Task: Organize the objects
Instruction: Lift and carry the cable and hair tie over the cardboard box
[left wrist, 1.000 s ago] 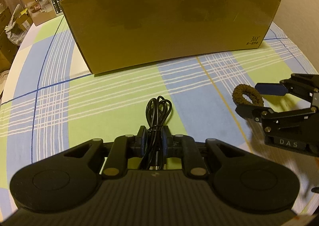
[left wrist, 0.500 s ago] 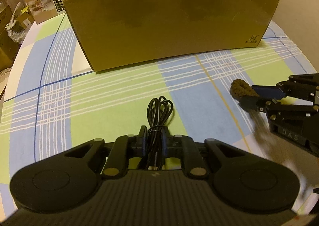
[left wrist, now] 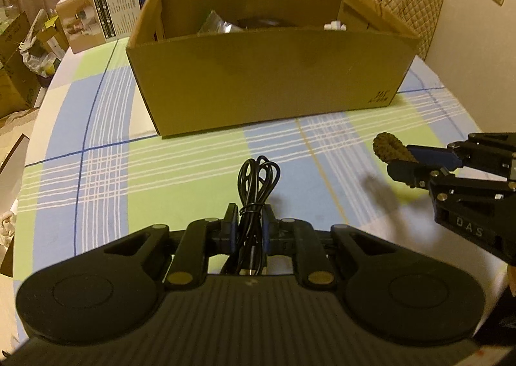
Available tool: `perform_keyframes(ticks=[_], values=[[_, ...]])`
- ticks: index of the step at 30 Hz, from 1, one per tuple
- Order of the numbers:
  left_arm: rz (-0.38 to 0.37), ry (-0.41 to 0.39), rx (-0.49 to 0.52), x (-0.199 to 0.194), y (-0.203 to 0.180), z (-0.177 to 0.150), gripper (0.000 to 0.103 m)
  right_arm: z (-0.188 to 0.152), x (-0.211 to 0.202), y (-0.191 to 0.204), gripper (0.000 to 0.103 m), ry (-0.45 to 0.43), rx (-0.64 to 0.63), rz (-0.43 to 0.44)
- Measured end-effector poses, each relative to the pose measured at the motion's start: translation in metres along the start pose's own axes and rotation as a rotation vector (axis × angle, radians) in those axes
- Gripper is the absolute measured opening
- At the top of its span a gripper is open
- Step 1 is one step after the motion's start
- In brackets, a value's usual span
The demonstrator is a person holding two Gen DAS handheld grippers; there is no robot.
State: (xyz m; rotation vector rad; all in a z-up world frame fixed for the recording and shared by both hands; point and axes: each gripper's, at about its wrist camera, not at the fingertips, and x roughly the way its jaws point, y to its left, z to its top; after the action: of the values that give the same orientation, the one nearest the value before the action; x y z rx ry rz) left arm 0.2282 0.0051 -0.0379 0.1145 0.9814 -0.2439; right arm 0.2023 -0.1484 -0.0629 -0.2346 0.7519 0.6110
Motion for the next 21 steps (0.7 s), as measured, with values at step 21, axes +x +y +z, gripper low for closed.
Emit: perform_keyframes(ticks=[21], values=[[-0.048, -0.01, 0.006, -0.092, -0.007, 0.063, 0.011, 0.091, -0.09, -0.035, 0.016, 0.037, 0.062, -0.013]])
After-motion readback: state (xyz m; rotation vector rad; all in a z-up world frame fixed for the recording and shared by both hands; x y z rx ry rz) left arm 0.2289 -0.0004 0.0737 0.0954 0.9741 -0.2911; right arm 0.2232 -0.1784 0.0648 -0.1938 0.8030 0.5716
